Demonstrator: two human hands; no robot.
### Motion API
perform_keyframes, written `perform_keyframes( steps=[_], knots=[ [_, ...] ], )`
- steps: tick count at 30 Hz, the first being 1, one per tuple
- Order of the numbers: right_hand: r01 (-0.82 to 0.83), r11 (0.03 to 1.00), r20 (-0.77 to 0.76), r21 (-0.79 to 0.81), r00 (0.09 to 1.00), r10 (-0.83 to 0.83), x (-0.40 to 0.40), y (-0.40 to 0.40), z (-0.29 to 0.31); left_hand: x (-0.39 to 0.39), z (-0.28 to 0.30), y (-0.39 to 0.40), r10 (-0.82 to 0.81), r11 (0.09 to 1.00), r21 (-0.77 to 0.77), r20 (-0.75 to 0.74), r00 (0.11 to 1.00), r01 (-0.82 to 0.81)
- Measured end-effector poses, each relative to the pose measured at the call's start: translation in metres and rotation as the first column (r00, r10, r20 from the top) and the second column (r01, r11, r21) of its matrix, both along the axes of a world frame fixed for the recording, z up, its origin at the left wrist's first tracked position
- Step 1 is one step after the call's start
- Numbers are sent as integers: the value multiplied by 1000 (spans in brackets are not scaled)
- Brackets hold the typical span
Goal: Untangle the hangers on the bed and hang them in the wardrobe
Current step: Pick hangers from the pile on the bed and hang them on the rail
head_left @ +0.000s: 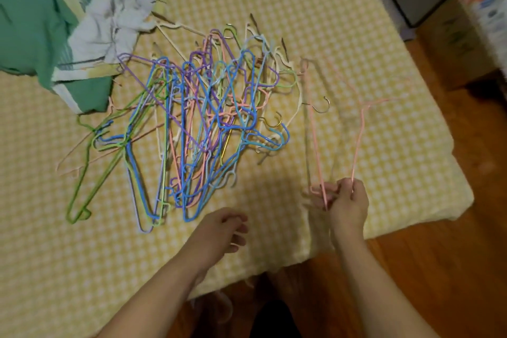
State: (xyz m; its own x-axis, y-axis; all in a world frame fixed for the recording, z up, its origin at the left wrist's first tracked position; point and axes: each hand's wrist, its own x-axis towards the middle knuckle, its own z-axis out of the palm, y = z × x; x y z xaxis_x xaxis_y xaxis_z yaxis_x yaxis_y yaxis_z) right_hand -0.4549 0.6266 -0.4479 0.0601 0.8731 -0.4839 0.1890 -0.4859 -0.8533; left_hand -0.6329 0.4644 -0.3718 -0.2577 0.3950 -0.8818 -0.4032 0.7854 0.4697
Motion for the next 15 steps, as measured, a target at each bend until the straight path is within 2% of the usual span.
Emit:
perform_keyframes(
  steps=[5,7,9,11,13,15],
  knots=[
    [-113,987,-196,118,971,135,-52,-20,51,-13,25,19,96,988,116,45,994,-100],
    [-173,962,-191,210,958,213,-84,-44,63,-29,28,22,123,976,181,4,992,-122],
    [-297,915,-150,273,926,345,-108,-76,66,-41,29,25,86,967,244,-36,996,-75],
    [-457,842,-145,285,848,509,-134,-119,62,-55,32,18,78,948,312,-56,995,-57],
    [-609,746,-178,269,730,660,-153,-155,57,-69,28,-1,214,934,313,-112,970,-170],
    [-815,541,-133,209,524,841,-162,-172,45,-85,20,-35,387,914,215,-211,898,-344]
  ],
)
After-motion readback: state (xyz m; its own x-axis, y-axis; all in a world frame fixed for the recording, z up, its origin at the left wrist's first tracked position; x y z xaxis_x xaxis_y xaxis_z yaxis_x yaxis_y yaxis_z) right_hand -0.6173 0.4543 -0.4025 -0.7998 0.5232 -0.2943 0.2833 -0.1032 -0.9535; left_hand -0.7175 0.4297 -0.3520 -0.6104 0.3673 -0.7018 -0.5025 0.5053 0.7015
